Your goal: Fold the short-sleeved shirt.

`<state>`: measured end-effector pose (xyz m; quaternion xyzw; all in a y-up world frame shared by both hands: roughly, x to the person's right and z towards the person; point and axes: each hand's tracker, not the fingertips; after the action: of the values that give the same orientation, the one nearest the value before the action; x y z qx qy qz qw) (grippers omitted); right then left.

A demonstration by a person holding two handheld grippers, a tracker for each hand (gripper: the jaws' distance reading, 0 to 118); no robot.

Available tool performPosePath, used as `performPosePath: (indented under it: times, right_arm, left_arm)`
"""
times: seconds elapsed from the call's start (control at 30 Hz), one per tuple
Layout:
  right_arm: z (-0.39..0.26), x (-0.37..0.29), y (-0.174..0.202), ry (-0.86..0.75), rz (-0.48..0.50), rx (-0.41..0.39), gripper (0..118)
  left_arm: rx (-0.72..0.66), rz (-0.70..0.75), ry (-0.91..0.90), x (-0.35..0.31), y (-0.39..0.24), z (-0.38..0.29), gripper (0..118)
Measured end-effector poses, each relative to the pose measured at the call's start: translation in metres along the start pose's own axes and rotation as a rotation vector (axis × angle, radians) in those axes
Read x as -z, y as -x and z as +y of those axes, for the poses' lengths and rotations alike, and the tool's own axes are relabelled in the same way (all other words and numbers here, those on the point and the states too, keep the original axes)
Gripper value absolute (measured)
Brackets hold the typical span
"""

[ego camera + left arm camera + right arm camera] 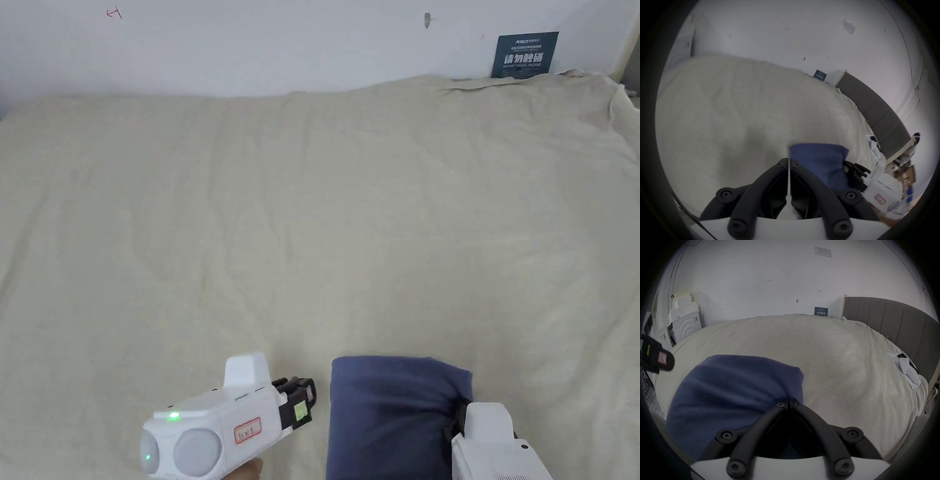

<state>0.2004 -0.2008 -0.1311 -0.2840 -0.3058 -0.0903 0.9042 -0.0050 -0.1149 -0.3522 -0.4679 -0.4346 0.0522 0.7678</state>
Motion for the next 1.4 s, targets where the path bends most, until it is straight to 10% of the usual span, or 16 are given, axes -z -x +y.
performPosePath:
  times: [0.2,0.5,0.6,0.9,1.4]
  right_arm:
    - [0.003,-0.001,-0.001,0.009,0.007,-0.002,0]
    - [0.002,0.0,-0.003,0.012,0.014,0.005,0]
    - [0.002,0.0,-0.003,0.012,0.016,0.003,0]
    - [0.01,-0.002,-0.005,0.027,0.034,-0.043,0]
    - [0.125,-0.087,-0.025,-0.327,0.073,0.015,0]
  left_arm:
    - [-0.106,-0.064,0.212,0.041,0.016,0.01,93]
    - [-0.105,-0.188,0.347,0.08,0.011,0.022,95]
    - [-0.063,-0.188,0.362,0.087,0.003,0.022,89]
    - [-0.044,-0.17,0.402,0.084,-0.004,0.017,23]
    - [0.155,-0.056,0.288,0.02,0.014,0.067,18]
